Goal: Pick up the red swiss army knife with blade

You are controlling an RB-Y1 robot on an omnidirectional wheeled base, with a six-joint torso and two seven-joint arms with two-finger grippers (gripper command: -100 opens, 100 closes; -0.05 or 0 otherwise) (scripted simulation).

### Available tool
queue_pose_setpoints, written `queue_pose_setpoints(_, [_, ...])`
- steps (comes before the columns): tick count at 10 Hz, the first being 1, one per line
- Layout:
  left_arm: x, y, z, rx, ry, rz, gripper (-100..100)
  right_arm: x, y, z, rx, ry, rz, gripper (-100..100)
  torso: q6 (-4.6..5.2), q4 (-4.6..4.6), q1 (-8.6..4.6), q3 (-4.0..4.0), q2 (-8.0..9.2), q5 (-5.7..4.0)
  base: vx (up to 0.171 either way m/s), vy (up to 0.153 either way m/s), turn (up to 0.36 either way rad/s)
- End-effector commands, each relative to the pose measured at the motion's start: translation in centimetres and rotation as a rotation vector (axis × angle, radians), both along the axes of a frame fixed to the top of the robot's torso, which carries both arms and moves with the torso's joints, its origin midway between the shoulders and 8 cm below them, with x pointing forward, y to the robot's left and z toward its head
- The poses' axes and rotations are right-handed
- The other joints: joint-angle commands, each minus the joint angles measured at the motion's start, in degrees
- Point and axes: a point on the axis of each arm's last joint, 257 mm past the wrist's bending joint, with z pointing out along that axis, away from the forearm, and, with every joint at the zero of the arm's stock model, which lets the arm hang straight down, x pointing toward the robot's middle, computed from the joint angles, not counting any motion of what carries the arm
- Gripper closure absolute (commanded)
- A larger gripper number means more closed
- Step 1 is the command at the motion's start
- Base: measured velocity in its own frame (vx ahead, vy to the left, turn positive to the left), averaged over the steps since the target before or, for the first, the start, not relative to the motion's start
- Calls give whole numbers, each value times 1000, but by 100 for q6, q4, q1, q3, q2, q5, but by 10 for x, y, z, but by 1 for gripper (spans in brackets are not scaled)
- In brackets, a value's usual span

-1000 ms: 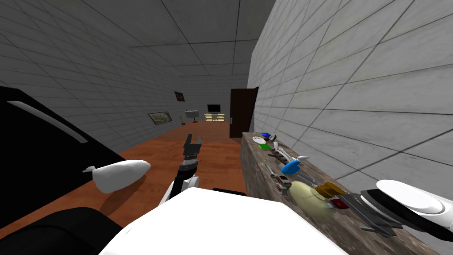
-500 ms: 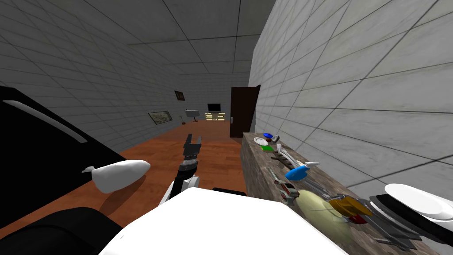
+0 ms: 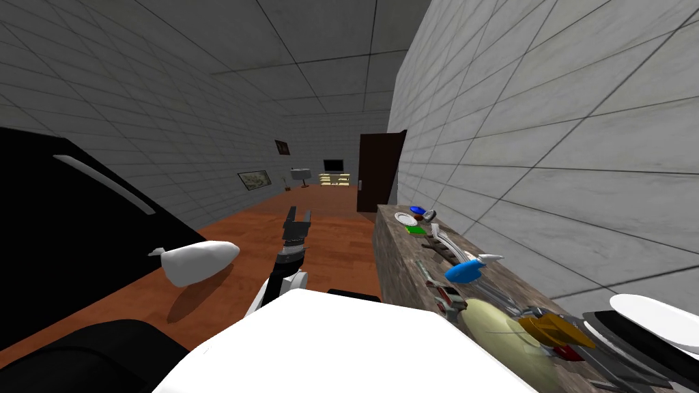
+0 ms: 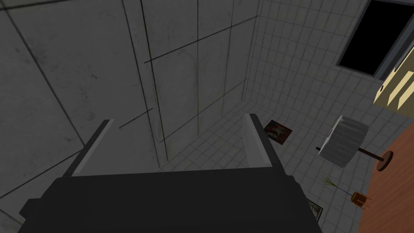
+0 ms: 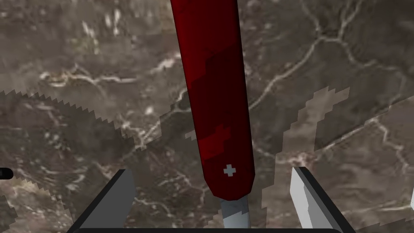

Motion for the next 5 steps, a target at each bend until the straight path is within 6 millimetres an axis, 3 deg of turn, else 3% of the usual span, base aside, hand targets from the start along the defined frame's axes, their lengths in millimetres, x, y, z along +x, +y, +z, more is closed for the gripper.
queue_pose_setpoints(1, [0, 0, 0, 0, 0, 0, 0, -13, -4, -3, -13, 13, -3, -100, 0, 0, 0, 0, 0, 0, -7, -7, 71])
queue_pose_setpoints(3, [0, 0, 0, 0, 0, 0, 0, -6, 2, -3, 9, -12, -18, -100, -1, 0, 1, 0, 0, 0, -3, -3, 31])
queue_pose_setpoints(4, [0, 0, 0, 0, 0, 0, 0, -19, -2, -6, -3, 2, -21, -100, 1, 0, 2, -1, -1, 0, -5, -2, 91])
queue_pose_setpoints(5, [0, 0, 0, 0, 0, 0, 0, -15, 1, -6, 10, -13, -31, -100, -1, 0, 2, -1, -1, 0, -6, -5, 52])
